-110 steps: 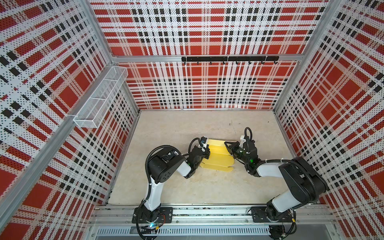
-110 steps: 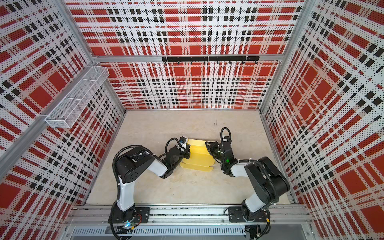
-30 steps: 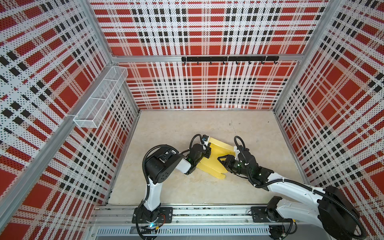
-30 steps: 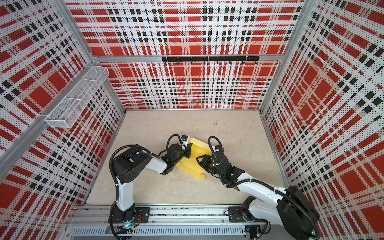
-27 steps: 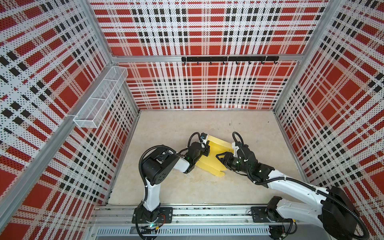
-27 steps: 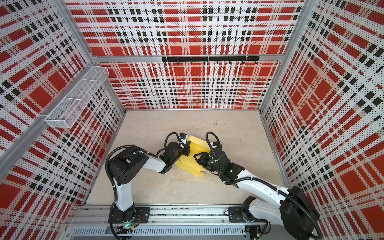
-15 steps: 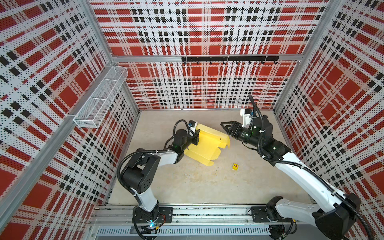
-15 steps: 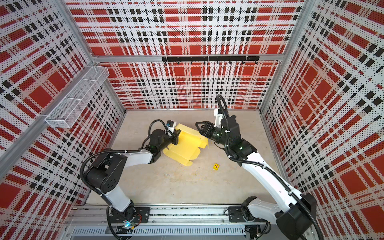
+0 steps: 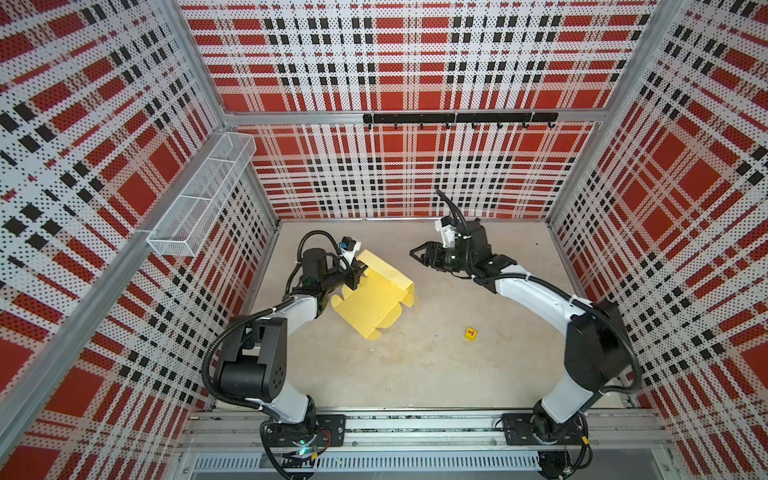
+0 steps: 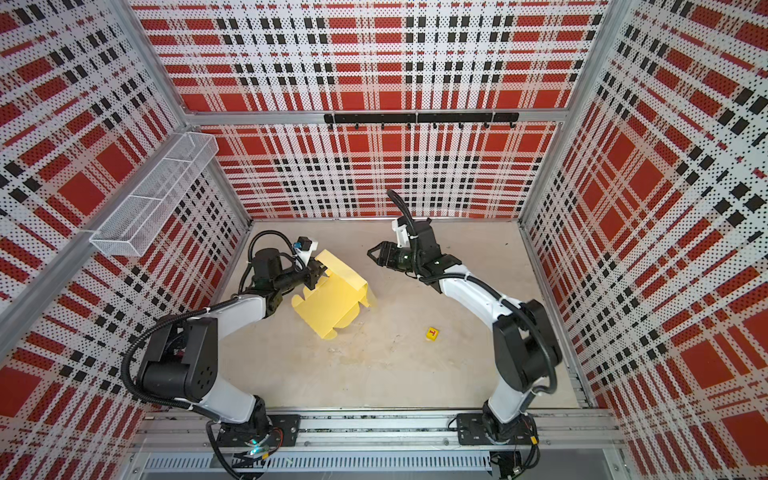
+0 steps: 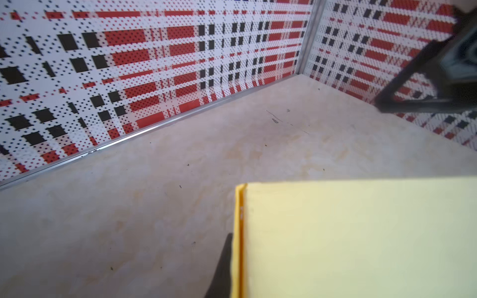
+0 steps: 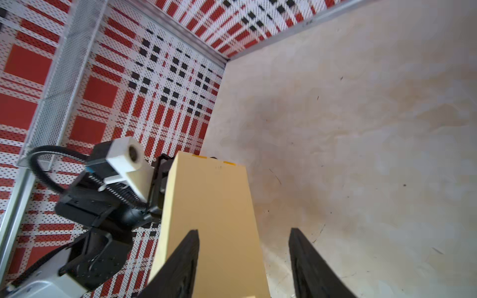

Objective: Fold the paper box

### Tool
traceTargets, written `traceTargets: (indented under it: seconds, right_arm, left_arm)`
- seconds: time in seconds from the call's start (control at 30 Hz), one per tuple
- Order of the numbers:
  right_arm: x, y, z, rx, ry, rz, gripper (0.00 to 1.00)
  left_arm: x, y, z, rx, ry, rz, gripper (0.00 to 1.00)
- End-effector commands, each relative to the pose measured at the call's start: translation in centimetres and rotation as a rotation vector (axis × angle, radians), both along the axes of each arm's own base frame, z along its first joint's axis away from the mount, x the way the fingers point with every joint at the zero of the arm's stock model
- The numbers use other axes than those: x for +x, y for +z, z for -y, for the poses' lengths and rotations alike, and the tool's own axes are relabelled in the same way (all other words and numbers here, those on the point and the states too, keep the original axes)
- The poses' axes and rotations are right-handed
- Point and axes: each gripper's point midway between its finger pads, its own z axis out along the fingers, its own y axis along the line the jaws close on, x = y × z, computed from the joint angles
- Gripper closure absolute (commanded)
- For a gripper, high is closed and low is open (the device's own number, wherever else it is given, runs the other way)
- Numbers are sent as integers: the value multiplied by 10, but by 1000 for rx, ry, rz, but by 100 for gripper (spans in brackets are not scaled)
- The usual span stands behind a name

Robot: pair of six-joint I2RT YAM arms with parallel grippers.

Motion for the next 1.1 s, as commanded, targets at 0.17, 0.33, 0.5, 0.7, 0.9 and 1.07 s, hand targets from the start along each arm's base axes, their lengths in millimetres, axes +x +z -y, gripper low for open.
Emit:
traceTargets:
  seconds: [0.17, 0.33, 0.5, 0.7, 0.9, 1.07]
  right_arm:
    - [-6, 23, -61, 112, 150, 80, 42]
    - [-15, 16, -73, 110, 179, 72, 42]
    - [-20, 2, -83, 93, 196, 61, 43]
    - [-23, -29, -94, 73, 208, 16, 43]
    - [-26, -49, -102, 87, 211, -11, 43]
    - [-28, -62, -107, 83, 221, -21, 43]
  left_arm:
    - [-30, -8, 5, 91, -116, -24, 91]
    - [-46, -32, -1, 213, -149, -109, 89]
    - [-54, -67, -7, 279, -152, -140, 88]
    - [-50, -72, 4, 275, -153, -100, 88]
    - [-45, -74, 7, 282, -145, -92, 87]
    - [-45, -75, 7, 294, -138, -92, 86]
